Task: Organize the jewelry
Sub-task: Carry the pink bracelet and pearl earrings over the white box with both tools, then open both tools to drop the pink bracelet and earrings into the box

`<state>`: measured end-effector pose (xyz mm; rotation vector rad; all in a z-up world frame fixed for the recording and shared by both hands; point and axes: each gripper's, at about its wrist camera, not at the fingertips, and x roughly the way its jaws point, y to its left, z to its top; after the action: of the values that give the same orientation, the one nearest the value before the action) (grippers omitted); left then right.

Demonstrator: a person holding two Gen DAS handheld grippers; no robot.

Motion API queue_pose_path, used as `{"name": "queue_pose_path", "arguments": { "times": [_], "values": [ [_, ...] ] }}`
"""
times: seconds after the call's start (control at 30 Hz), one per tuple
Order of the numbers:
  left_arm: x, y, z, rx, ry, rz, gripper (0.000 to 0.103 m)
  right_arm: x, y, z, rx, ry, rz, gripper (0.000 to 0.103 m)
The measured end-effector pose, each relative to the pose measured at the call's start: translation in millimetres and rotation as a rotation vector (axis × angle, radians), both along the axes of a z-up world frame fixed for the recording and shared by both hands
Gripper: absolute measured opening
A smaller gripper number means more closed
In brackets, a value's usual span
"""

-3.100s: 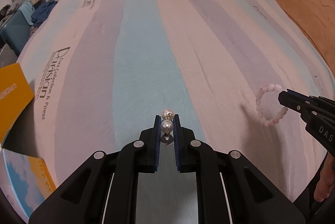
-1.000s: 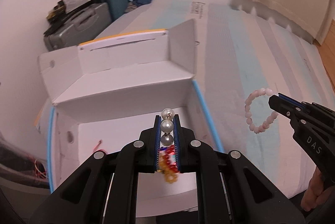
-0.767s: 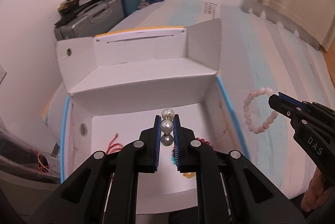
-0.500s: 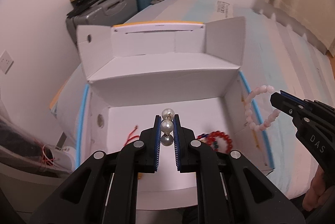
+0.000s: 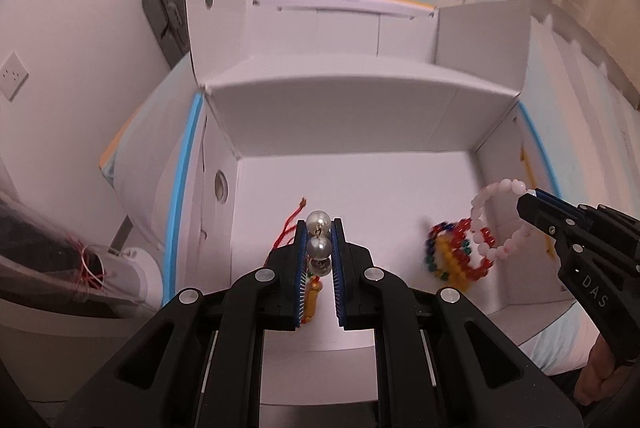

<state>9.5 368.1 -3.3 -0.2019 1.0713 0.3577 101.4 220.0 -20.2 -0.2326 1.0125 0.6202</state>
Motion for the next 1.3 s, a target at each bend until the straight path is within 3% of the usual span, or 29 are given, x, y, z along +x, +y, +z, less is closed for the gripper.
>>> {"name": "queue_pose_path", "arguments": {
  "times": [0.53, 1.07, 1.1, 1.2, 1.3],
  "values": [
    [11, 14, -69, -0.066, 0.177, -0.016, 0.01, 7, 6, -52, -0.085, 0.086, -0.012, 0.01],
    [16, 15, -77, -0.057, 0.188, -0.004, 0.013, 7, 6, -60, -0.086, 0.11, -0.021, 0.012],
    [15, 15, -77, -0.058, 0.185, -0.006, 0.013, 6, 6, -60, -0.086, 0.109, -0.02, 0.013],
    [13, 12, -73, -0.047, 0.164, -0.001, 0.032, 5, 3, -56, -0.075, 0.101, -0.019, 0.023],
    [11, 10, -68, -0.044, 0.149, 0.001, 0.035, 1, 2, -51, -0.062, 0.087, -0.017, 0.036]
  ]
}}
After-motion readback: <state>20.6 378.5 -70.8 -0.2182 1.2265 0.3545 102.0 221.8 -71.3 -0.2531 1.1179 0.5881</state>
